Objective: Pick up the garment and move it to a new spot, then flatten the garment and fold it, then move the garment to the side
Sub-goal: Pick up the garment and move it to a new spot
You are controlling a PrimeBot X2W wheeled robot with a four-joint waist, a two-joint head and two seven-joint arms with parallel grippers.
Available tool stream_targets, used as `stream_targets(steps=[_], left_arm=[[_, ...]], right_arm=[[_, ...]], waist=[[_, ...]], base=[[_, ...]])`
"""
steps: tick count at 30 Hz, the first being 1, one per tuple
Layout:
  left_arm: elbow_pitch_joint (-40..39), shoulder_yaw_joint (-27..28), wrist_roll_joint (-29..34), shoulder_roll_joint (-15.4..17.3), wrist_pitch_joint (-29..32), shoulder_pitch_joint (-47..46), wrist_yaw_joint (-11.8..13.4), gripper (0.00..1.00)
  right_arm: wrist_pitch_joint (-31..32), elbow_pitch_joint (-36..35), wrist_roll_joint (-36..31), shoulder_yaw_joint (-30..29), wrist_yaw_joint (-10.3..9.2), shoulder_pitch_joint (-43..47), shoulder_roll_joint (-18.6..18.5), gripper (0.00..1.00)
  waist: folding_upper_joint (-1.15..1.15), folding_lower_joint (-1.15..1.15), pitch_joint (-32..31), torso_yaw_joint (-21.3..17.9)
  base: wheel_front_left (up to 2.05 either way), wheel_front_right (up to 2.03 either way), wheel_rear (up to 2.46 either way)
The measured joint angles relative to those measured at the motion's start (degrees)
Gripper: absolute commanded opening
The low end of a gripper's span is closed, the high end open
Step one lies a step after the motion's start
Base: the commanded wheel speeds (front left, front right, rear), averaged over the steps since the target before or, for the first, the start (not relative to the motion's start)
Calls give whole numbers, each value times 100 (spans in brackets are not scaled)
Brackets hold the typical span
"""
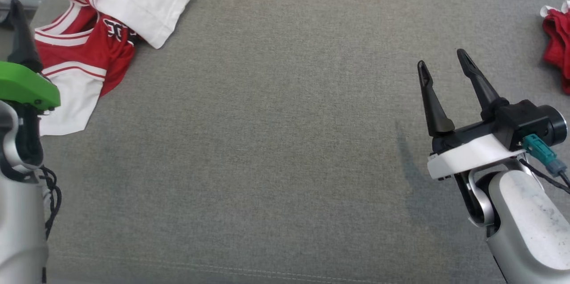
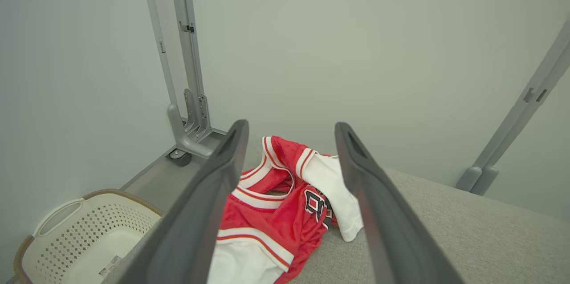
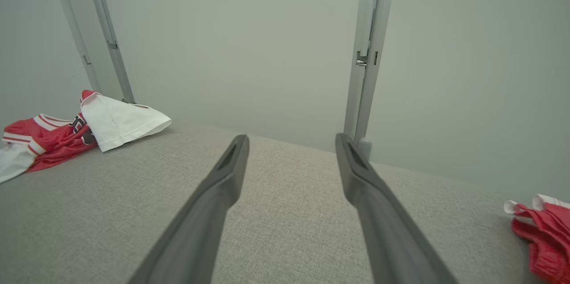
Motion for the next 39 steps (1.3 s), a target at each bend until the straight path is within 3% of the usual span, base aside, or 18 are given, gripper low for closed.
stream_targets(steps=[10,21,35,36,38,39], left_arm=[[757,538,-118,479,541,-566,19,100],[1435,644,-230,455,736,-1129,23,100],[2261,497,111,318,543,-1368,23,100],[2296,511,111,319,513,-1401,23,73],[2351,527,115,321,379,-1487,23,0],[2391,530,115,320,301,-1536,23,0]], right_arm=[[65,-433,-101,-103,-1,-400,-151,100],[158,-758,-175,-355,-8,-565,-415,100],[164,-805,-202,-410,-9,-663,-470,100],[164,-805,-210,-413,-9,-664,-470,100],[164,-804,-211,-427,-10,-665,-471,100],[164,-797,-212,-434,-13,-665,-470,100]], waist=[[0,0,601,-455],[0,1,1426,-939],[0,1,1849,-1093],[0,1,1851,-1092],[0,1,1849,-1089],[0,1,1843,-1086]], base=[[0,0,0],[0,0,0],[0,0,0],[0,0,0],[0,0,0],[0,0,0]])
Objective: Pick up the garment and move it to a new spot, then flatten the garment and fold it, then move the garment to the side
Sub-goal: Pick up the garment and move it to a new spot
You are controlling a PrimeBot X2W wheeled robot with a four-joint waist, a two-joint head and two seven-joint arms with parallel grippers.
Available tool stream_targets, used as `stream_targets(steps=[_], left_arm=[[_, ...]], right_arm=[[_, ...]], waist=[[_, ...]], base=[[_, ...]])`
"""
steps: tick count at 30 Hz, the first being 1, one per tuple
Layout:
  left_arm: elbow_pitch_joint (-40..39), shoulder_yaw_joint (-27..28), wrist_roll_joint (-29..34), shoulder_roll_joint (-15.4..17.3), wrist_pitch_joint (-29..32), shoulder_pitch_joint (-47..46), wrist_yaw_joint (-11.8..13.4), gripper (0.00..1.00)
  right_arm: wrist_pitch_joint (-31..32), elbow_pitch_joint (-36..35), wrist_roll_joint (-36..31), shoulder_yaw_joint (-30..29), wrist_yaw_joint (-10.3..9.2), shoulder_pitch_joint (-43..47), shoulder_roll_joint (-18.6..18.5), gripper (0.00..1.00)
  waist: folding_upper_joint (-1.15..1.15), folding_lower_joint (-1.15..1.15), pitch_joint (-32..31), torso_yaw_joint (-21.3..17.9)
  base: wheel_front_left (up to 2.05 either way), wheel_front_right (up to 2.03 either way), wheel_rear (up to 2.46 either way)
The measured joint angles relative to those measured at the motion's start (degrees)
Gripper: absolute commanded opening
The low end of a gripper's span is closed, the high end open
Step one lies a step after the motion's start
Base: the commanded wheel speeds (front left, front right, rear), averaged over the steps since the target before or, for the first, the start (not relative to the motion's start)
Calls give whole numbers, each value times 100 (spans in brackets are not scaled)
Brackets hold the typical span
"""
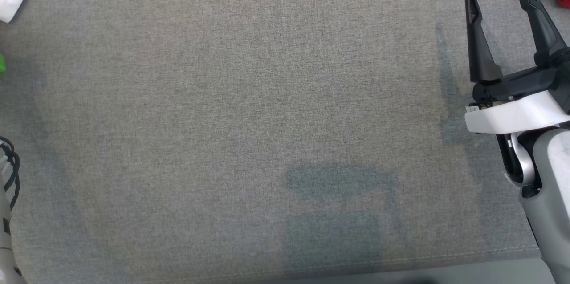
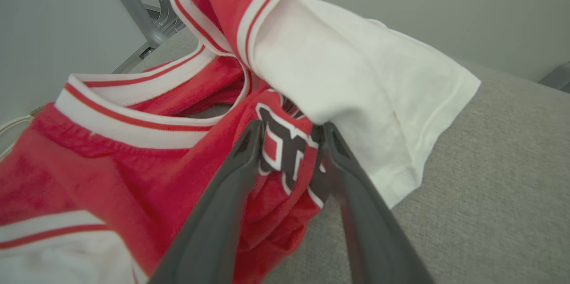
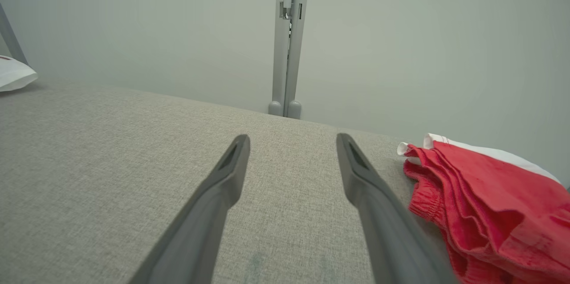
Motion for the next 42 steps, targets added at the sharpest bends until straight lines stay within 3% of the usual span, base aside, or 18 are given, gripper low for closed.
stream_targets(steps=[14,26,34,42], left_arm=[[252,-167,197,-47,-933,-238,-56,0],[-135,-920,722,-33,-1701,-815,-615,0],[-297,-1390,835,-242,-1675,-1128,-985,0],[-185,-1742,984,-499,-1423,-1289,-1092,0]], right_arm=[[-159,355,10,-5,-1,0,94,100],[-287,780,158,83,1,20,398,100],[-320,969,254,247,10,54,625,100],[-360,1082,310,392,64,142,829,100]], waist=[[0,0,-434,86],[0,0,-1193,141],[0,-1,-1740,7],[0,-1,-2048,-450]], base=[[0,0,0],[0,0,0],[0,0,0],[0,0,0]])
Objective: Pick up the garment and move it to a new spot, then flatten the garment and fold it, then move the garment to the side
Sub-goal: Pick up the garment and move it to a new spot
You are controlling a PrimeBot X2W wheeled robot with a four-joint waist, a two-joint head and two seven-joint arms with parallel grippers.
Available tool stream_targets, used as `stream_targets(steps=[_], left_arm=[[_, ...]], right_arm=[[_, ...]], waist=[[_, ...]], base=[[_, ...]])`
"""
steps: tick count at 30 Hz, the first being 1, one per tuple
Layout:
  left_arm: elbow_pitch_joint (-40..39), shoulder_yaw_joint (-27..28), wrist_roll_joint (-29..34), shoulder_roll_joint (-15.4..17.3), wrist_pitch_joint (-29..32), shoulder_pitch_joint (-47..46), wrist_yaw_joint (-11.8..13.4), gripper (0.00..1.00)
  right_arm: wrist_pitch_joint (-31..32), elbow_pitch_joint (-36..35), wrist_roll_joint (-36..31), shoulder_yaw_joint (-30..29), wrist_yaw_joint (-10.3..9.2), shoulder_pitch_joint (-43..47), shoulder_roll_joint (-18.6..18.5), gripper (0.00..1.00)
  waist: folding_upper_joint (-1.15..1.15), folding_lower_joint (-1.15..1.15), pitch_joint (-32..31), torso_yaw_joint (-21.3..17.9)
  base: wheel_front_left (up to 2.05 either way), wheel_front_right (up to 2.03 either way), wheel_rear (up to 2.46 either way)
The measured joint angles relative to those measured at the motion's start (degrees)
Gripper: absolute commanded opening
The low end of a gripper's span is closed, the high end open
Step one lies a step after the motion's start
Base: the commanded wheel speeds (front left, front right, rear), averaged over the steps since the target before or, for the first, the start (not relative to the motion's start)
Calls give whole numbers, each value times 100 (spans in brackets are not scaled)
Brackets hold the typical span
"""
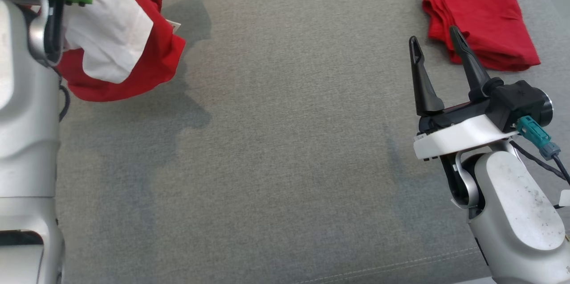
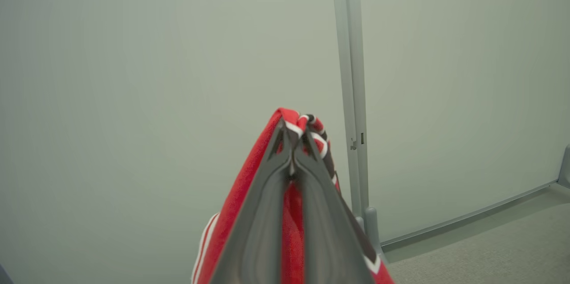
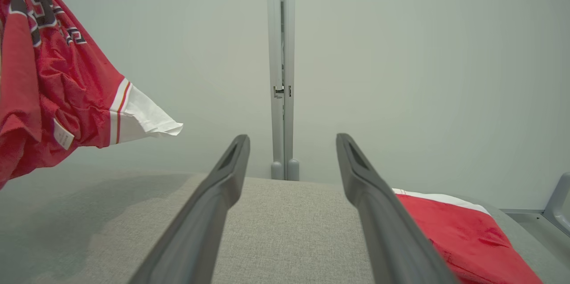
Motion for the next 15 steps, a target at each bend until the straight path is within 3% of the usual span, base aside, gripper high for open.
stream_targets(steps=[6,10,15], left_arm=[[-181,-405,-24,-564,13,56,-140,0],[-204,-845,-215,-1137,-42,763,-226,0],[69,-1183,-411,-1038,-42,2237,-265,0]], right_arm=[[-1,3,4,-49,-3,42,36,100],[-3,46,4,-164,-9,271,-13,100],[-9,76,5,-178,-9,380,-18,100]], waist=[[0,0,-132,-372],[0,0,-186,-518],[0,0,-223,-545]], base=[[0,0,0],[0,0,0],[0,0,0]])
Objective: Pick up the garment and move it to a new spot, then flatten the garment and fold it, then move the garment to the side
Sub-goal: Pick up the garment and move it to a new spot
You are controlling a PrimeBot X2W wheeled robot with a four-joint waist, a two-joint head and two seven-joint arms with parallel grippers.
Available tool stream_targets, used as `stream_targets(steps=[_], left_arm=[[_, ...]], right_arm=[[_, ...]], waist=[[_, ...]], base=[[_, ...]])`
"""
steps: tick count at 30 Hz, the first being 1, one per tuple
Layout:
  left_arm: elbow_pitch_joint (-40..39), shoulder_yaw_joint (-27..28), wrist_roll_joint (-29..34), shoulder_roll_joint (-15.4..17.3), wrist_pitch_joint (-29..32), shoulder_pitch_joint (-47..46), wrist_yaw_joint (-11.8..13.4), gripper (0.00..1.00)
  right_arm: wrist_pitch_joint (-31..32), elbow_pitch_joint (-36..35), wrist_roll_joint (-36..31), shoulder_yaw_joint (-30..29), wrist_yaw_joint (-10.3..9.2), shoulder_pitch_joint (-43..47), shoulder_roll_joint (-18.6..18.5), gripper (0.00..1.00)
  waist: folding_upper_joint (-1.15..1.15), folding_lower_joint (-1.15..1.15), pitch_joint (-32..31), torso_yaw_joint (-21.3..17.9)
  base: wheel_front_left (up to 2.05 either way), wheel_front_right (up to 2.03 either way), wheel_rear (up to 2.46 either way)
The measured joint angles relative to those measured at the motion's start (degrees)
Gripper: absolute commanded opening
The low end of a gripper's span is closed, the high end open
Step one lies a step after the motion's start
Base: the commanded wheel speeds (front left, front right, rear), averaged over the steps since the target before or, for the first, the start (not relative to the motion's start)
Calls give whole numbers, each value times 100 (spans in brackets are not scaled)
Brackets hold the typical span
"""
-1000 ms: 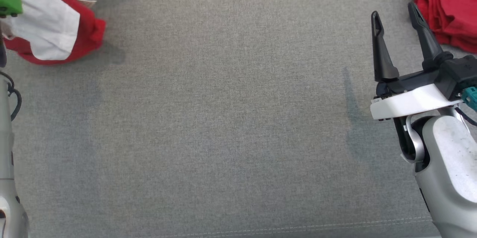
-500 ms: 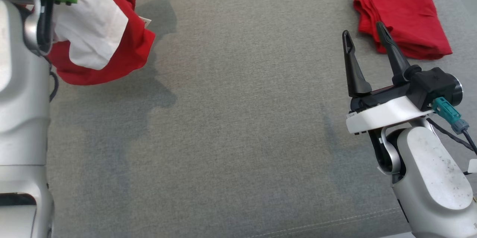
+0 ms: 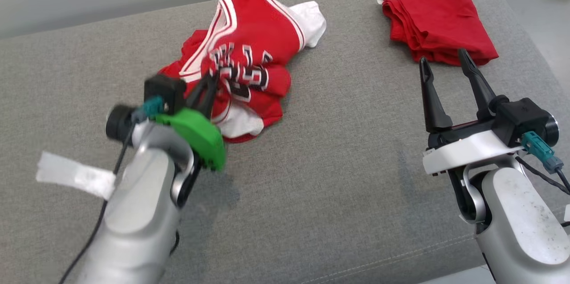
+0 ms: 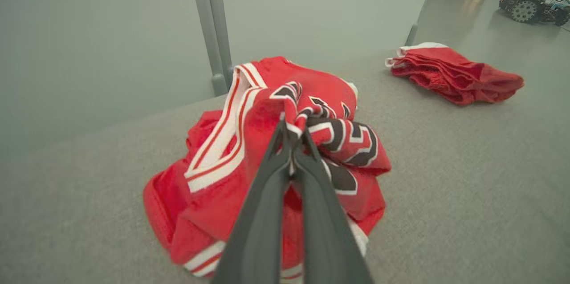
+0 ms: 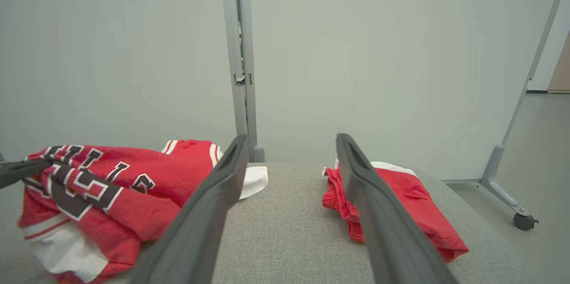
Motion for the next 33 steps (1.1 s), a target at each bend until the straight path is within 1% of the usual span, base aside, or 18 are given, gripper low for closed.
stream_targets(steps=[3,6,11,16,20,27,29,32,33], left_arm=[[152,-124,-159,85,-79,677,0,0],[153,-241,-249,97,-135,934,-1,0],[-70,-521,-411,110,-387,1243,-9,0],[-402,-744,-570,131,-460,1443,-10,0],[-425,-798,-584,135,-480,1644,-5,0],[-265,-609,-582,170,-487,2145,272,0],[-212,-600,-603,176,-487,2248,294,0],[-123,-571,-623,175,-487,2362,393,0],[-93,-550,-639,176,-487,2378,407,11]], right_arm=[[-1,15,0,-55,-52,92,-25,100],[-1,32,0,-81,-53,171,-54,100],[-1,60,1,-70,-49,226,-52,100],[-8,56,1,-3,-46,232,-23,100],[-26,52,2,-15,-46,305,-27,100],[-26,45,51,-48,-47,358,-27,100],[-26,45,51,-51,-47,381,-26,100],[-26,46,51,-45,-46,435,-22,100],[-26,45,51,-44,-46,437,-21,100]], waist=[[0,0,-23,26],[0,0,-44,55],[0,0,-139,152],[0,0,-223,188],[0,0,-239,196],[0,0,-245,220],[0,0,-243,236],[0,0,-241,261],[0,0,-241,269]], base=[[0,0,0],[0,0,0],[0,0,0],[0,0,0],[0,0,0],[0,0,0],[0,0,0],[0,0,0],[0,0,0]])
